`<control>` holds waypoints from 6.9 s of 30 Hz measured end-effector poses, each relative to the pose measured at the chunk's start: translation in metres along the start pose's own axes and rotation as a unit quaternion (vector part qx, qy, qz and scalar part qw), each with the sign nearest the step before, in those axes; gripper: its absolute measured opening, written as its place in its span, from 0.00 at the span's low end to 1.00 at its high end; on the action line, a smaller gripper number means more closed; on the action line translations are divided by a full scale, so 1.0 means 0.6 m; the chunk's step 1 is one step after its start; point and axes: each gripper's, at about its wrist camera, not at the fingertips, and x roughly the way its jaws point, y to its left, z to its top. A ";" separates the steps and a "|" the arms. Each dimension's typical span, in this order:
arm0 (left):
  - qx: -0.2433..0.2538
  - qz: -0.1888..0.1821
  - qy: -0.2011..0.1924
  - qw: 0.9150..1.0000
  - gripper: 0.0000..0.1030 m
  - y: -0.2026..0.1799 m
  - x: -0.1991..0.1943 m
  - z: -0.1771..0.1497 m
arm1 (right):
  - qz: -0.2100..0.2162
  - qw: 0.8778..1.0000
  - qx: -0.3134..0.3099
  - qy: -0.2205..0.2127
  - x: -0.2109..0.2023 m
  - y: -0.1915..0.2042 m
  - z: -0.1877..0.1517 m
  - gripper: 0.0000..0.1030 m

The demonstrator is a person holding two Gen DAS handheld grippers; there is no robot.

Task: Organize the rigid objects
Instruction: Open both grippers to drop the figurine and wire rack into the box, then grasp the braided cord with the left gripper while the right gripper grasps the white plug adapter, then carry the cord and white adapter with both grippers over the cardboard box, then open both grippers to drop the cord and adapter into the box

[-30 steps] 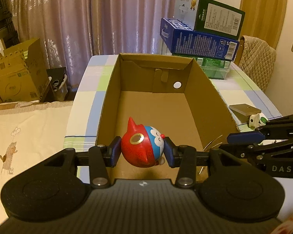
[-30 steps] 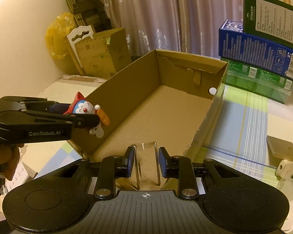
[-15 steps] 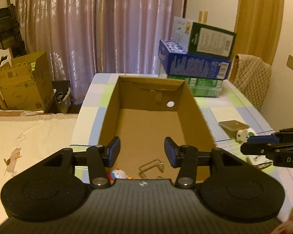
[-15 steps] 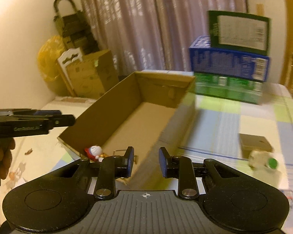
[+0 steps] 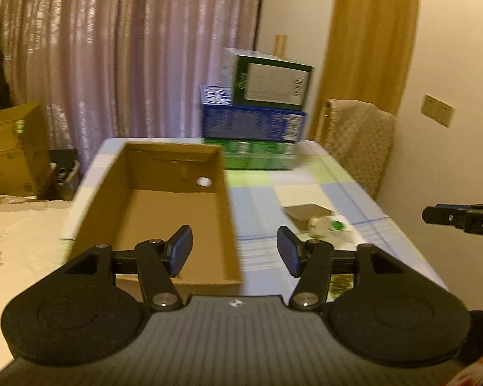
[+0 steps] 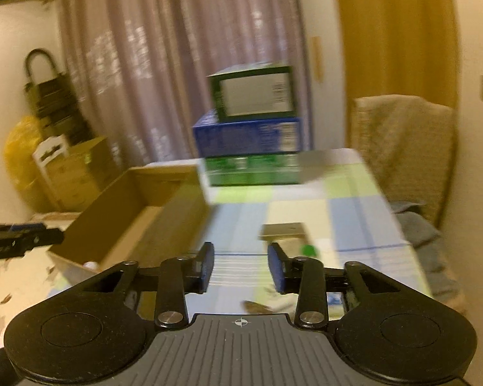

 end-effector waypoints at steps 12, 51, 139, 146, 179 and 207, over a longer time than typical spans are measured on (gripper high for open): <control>0.033 -0.059 0.050 0.996 0.57 -0.128 0.066 -0.064 | -0.051 0.998 0.033 0.014 -0.045 -0.096 -0.051 0.52; 0.225 -0.089 0.100 0.965 0.15 -0.281 0.344 -0.150 | -0.040 0.993 0.020 0.113 0.134 -0.196 -0.116 0.53; 0.055 -0.047 0.011 0.997 0.02 -0.134 0.163 -0.053 | 0.019 0.994 -0.070 0.083 0.193 -0.011 0.008 0.48; 0.048 -0.049 -0.002 0.998 0.02 -0.118 0.125 -0.031 | 0.027 0.995 -0.060 0.073 0.154 0.006 0.018 0.48; 0.022 0.048 0.002 0.999 0.02 0.157 0.068 0.050 | 0.142 0.980 -0.104 0.092 0.259 0.262 0.070 0.48; 0.017 0.053 0.079 0.995 0.02 0.247 0.260 0.023 | 0.138 0.968 -0.149 0.145 0.418 0.298 0.035 0.48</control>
